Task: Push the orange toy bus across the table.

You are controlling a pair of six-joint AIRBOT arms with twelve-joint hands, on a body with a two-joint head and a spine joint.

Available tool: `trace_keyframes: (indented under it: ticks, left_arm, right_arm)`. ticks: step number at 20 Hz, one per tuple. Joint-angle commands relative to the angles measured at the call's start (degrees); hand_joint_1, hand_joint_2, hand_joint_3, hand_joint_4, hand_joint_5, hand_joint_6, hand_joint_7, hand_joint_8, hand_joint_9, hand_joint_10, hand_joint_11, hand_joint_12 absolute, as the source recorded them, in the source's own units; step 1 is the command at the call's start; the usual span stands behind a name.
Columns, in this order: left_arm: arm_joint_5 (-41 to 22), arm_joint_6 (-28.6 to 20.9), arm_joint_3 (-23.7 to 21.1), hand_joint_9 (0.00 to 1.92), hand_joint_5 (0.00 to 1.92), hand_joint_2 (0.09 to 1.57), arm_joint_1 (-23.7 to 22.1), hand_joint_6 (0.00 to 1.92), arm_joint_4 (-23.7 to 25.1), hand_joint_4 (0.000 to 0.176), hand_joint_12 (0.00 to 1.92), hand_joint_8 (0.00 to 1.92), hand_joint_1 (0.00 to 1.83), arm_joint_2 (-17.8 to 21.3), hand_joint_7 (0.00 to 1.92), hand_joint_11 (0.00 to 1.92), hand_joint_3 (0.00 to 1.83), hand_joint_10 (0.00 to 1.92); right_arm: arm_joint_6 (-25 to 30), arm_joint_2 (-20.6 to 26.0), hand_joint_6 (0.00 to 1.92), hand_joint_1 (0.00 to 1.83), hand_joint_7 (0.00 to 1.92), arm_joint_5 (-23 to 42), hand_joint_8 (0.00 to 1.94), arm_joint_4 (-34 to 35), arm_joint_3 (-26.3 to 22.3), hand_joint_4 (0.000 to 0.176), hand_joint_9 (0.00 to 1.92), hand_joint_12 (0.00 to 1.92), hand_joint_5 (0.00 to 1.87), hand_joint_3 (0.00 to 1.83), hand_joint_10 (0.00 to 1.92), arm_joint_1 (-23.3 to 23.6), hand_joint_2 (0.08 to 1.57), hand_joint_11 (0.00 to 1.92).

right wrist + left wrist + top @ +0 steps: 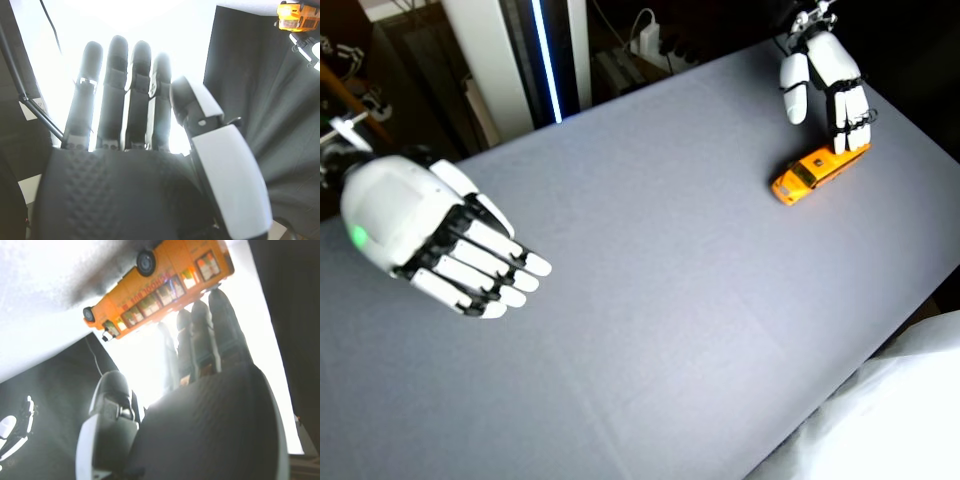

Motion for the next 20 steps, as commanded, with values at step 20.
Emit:
trace_keyframes:
  ticks: [20]
  left_arm:
    - [-4.63,0.26,-1.22,0.35,0.43,1.36,-6.74,0.0,10.0,0.088,0.14,0.01,0.0,-2.97,0.42,0.2,0.0,0.0]
  right_arm:
    - [0.88,-0.36,0.0,0.82,0.74,7.0,0.0,0.56,0.54,0.0,0.68,0.64,0.71,0.0,0.0,-0.08,1.47,0.36]
